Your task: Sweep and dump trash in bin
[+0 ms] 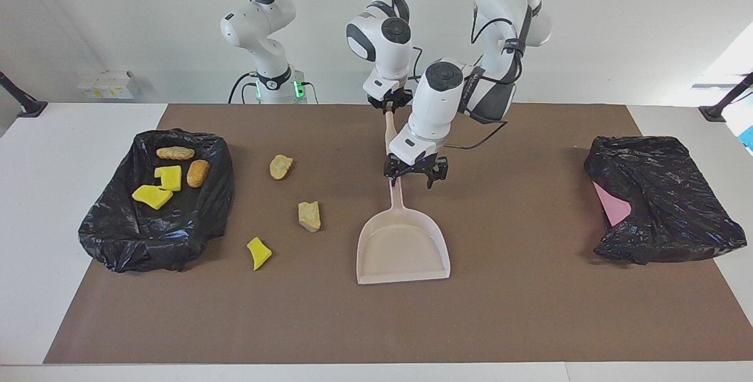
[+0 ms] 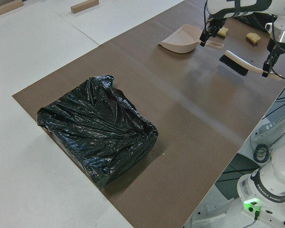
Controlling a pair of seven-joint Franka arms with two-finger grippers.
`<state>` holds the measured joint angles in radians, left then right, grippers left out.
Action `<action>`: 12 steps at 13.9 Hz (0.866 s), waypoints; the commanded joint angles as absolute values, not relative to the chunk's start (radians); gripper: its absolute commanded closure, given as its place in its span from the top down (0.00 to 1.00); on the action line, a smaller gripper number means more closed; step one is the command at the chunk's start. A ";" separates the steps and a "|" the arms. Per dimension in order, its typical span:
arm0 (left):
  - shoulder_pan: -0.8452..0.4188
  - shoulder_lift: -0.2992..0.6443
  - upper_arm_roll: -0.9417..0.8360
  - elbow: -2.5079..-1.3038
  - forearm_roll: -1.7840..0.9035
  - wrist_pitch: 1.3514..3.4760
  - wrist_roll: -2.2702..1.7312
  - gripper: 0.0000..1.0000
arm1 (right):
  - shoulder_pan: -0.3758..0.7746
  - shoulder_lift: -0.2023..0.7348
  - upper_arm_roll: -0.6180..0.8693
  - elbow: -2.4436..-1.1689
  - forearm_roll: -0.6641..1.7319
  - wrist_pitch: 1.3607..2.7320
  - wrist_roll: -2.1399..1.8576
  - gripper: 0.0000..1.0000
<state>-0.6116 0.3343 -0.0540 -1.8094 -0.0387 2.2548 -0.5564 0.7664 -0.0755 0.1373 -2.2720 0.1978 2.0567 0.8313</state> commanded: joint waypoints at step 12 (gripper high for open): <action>-0.586 0.296 -0.031 -1.804 -0.006 2.240 -0.445 0.00 | 0.329 -0.367 0.144 -2.361 0.029 1.637 0.845 0.00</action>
